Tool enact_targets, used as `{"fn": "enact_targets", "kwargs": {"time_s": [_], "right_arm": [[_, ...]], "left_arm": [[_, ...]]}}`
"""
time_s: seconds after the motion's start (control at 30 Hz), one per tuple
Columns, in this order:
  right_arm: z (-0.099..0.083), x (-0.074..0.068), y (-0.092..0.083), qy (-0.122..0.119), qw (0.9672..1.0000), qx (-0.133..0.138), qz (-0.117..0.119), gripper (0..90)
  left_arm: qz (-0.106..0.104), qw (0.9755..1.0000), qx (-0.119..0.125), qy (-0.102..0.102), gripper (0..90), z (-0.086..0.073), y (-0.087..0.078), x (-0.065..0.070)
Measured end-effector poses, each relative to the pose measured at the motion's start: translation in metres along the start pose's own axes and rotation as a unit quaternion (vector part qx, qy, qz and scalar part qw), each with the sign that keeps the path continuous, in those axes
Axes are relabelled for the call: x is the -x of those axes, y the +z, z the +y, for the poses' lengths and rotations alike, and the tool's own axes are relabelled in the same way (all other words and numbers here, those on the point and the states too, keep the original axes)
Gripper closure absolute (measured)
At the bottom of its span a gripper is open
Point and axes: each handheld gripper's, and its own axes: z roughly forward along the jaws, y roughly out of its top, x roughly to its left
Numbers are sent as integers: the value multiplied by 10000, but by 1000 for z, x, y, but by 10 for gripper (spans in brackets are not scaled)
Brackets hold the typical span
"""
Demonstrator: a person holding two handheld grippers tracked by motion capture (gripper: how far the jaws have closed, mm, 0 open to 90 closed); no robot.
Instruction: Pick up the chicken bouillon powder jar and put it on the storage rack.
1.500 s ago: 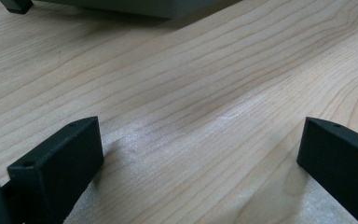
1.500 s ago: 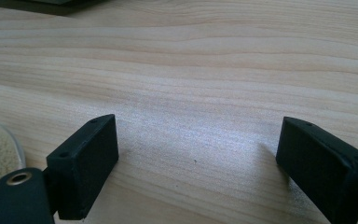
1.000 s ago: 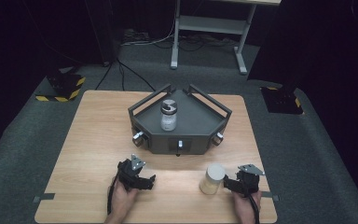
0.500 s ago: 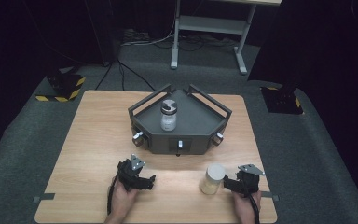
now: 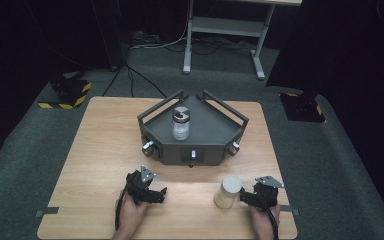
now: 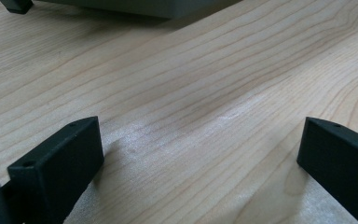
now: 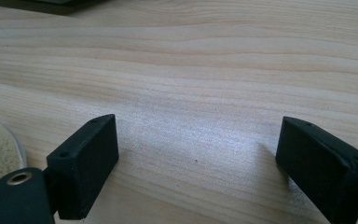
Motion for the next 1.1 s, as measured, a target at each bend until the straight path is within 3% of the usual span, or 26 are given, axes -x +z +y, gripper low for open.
{"fn": "enact_targets", "kwargs": {"time_s": [0.47,0.8,0.87,1.1], "right_arm": [[4,-1,2,21,9999,-106,-59,38],[4,0,0,22,9999,-134,-30,40],[3,6,-5,131,9997,-135,130,43],[-9,14,-27,203,9996,21,209,44]], "left_arm": [[-3,10000,0,-2,3,0,0,0],[-3,10000,-1,-1,3,0,0,0],[-4,10000,-1,0,3,0,0,0],[-3,10000,-1,-1,3,0,0,0]]}}
